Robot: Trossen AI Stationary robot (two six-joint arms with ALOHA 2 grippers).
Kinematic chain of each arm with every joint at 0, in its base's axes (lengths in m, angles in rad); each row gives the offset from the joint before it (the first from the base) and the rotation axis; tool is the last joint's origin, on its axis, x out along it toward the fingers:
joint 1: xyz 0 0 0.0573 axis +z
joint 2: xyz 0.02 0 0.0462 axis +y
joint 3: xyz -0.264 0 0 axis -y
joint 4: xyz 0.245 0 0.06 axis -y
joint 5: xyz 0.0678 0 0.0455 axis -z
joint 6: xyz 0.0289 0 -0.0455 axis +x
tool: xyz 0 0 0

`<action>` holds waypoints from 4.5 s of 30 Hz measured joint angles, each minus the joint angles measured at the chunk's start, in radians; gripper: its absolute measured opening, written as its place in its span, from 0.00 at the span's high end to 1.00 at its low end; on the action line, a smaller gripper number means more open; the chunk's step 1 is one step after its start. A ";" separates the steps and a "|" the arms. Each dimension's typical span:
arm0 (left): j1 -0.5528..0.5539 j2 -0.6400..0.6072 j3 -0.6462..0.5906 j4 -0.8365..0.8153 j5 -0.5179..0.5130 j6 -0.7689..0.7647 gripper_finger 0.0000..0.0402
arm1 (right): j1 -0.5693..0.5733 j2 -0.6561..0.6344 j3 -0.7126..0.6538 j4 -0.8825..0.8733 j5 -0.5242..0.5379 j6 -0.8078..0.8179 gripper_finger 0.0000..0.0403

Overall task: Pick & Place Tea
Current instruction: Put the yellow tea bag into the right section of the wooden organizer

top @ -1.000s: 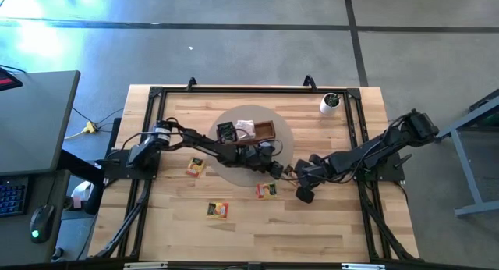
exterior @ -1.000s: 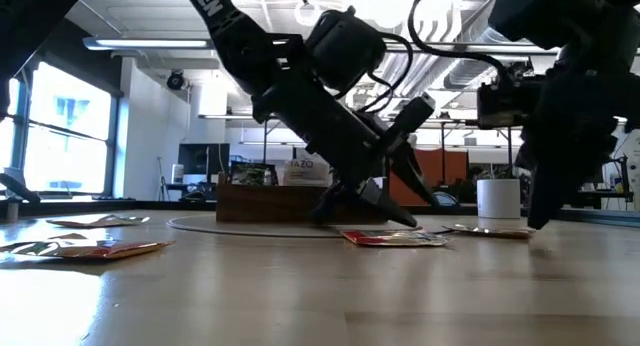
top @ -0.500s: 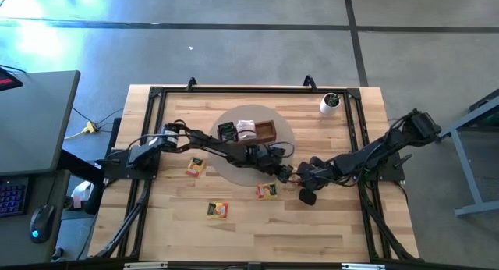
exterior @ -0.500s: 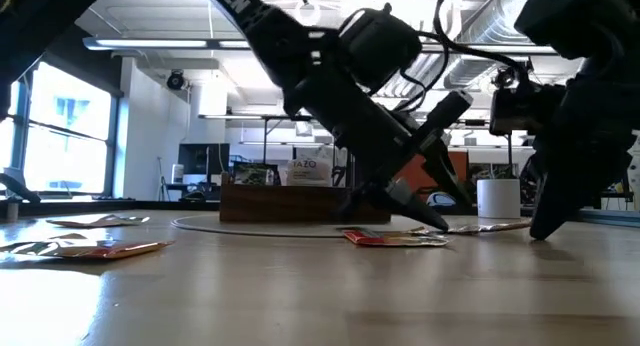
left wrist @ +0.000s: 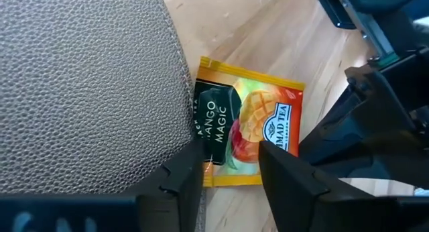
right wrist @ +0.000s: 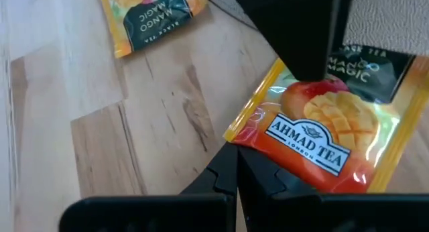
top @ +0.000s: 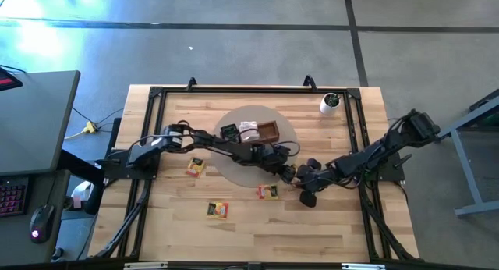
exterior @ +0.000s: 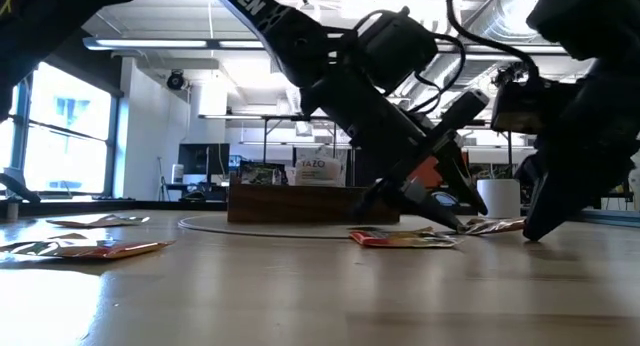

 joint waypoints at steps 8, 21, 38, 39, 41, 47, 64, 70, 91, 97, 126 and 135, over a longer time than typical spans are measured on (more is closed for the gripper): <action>-0.001 0.002 0.092 -0.220 0.002 0.068 0.77 | 0.061 -0.002 -0.001 0.004 0.064 0.028 1.00; -0.002 -0.014 0.117 -0.280 -0.035 0.255 0.73 | 0.123 -0.002 -0.001 0.014 0.071 0.080 1.00; -0.002 0.009 0.228 -0.444 -0.159 0.322 0.53 | 0.123 -0.002 -0.002 0.014 0.106 0.078 1.00; -0.004 0.026 0.229 -0.431 -0.154 0.314 0.53 | 0.123 -0.002 -0.002 0.014 0.107 0.074 1.00; -0.005 0.037 0.229 -0.439 -0.148 0.301 0.53 | 0.123 -0.002 -0.002 0.015 0.111 0.061 1.00; -0.008 0.053 0.229 -0.417 -0.093 0.278 0.53 | 0.117 -0.002 -0.002 0.012 0.187 0.058 1.00; -0.020 0.057 0.227 -0.377 -0.055 0.307 0.56 | 0.022 -0.003 -0.001 0.019 0.184 -0.011 1.00; -0.020 0.058 0.226 -0.383 -0.053 0.356 0.69 | 0.023 -0.003 -0.001 0.018 0.200 -0.062 1.00; 0.026 0.066 0.336 -0.593 -0.045 0.412 1.00 | 0.106 -0.003 0.032 0.127 0.218 -0.080 1.00; 0.024 0.066 0.573 -0.968 -0.217 0.502 1.00 | 0.150 -0.003 0.064 0.125 0.210 -0.129 1.00; 0.104 0.170 0.727 -1.232 -0.772 0.711 1.00 | 0.161 -0.003 0.063 0.086 0.224 -0.162 1.00; 0.104 0.198 0.724 -1.183 -0.748 0.759 0.95 | 0.159 -0.004 0.063 0.089 0.230 -0.166 1.00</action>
